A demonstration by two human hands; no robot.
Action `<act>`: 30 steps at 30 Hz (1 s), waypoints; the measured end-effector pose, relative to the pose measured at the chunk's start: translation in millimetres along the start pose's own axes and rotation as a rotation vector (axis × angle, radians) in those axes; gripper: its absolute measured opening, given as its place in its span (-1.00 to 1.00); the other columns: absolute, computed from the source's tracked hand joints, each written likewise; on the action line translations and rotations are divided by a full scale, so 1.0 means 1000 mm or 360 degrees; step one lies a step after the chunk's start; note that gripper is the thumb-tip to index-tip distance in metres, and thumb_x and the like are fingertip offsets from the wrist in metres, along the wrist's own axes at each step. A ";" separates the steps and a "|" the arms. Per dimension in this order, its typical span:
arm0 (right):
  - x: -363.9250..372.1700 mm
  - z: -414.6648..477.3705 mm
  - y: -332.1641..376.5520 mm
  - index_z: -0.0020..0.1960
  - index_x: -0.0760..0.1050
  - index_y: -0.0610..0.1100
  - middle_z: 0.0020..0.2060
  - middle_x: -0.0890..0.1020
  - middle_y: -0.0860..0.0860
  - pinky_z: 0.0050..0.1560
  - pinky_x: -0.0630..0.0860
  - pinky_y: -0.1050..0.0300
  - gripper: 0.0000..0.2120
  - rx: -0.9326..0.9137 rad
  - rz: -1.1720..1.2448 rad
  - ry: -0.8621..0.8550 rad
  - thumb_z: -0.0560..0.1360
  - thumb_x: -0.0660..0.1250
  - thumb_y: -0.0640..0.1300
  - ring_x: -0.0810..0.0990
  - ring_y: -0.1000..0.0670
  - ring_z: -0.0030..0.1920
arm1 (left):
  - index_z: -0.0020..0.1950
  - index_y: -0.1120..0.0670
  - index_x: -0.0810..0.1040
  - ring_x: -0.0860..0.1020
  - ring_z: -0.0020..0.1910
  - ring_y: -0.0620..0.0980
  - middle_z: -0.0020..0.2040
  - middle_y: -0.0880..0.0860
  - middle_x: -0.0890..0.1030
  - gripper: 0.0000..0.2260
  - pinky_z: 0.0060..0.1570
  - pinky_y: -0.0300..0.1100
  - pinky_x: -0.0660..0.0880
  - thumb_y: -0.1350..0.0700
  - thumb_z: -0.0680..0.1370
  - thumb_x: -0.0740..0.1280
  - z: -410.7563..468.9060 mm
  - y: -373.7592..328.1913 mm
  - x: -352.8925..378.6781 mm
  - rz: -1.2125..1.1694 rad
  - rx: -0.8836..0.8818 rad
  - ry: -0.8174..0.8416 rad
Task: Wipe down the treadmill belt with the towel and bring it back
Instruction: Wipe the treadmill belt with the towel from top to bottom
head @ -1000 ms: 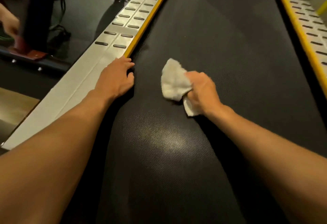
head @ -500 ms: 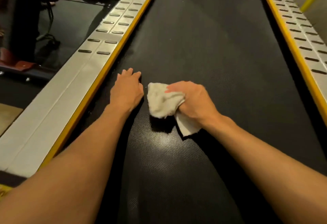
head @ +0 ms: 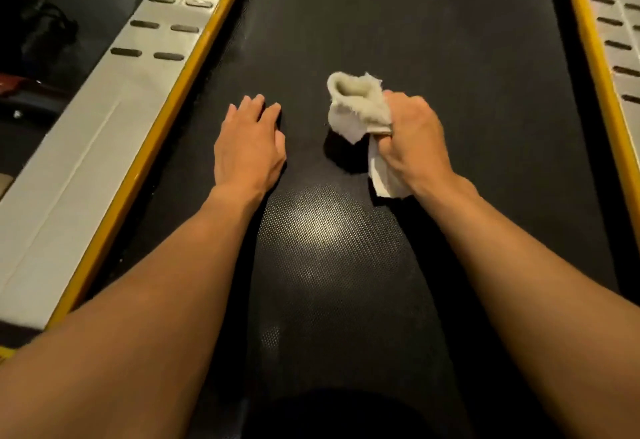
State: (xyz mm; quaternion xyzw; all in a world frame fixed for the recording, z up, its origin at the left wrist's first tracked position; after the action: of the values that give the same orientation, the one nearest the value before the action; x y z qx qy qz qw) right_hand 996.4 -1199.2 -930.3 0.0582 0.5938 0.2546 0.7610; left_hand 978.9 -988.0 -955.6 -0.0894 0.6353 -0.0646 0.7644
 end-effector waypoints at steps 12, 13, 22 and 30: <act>-0.036 -0.039 -0.051 0.12 0.57 -0.14 0.07 0.61 -0.05 -0.02 0.29 0.43 -0.65 0.0529 0.0248 -0.0051 0.39 0.19 -0.29 0.54 -0.05 0.02 | 0.51 0.08 0.24 0.12 0.53 0.16 0.53 0.18 0.20 -0.57 0.50 0.15 0.02 0.07 0.62 0.06 -0.055 -0.032 0.004 0.0168 -0.0097 0.0301; -0.032 -0.035 -0.061 0.08 0.53 -0.09 0.03 0.60 -0.10 -0.07 0.34 0.34 -0.67 0.0657 0.0205 0.0006 0.39 0.16 -0.26 0.54 -0.11 -0.02 | 0.52 0.06 0.22 0.12 0.54 0.15 0.54 0.16 0.19 -0.56 0.50 0.13 0.02 0.05 0.63 0.03 -0.060 -0.032 0.005 0.0179 -0.0096 0.0286; -0.040 -0.075 -0.036 0.18 0.58 -0.11 0.18 0.57 0.01 0.16 0.44 -0.08 -0.50 0.0366 0.0318 0.0065 0.28 0.33 -0.42 0.52 -0.13 0.14 | 0.55 -0.03 0.12 0.04 0.56 0.12 0.57 0.12 0.10 -0.54 0.52 0.11 -0.05 0.02 0.63 -0.01 -0.059 -0.031 0.006 0.0219 -0.0154 0.0370; -0.030 -0.093 -0.010 0.22 0.57 -0.13 0.23 0.57 -0.05 0.25 0.31 0.17 -0.39 0.0205 0.0527 0.0470 0.20 0.27 -0.44 0.47 -0.03 0.22 | 0.56 -0.05 0.11 0.02 0.56 0.11 0.58 0.10 0.07 -0.54 0.51 0.12 -0.06 0.00 0.63 -0.03 -0.057 -0.034 0.004 0.0228 -0.0193 0.0419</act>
State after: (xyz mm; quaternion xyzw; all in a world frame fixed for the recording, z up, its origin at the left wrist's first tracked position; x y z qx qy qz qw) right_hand 907.8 -1241.8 -934.9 0.1655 0.6962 0.3434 0.6083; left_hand 924.3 -1025.5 -961.5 -0.0807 0.7375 0.0174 0.6703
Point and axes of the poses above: each hand's wrist, its own z-axis towards the middle knuckle, its own x-axis out of the palm, y = z × x, the point moved 4 cm from there along z, towards the middle knuckle
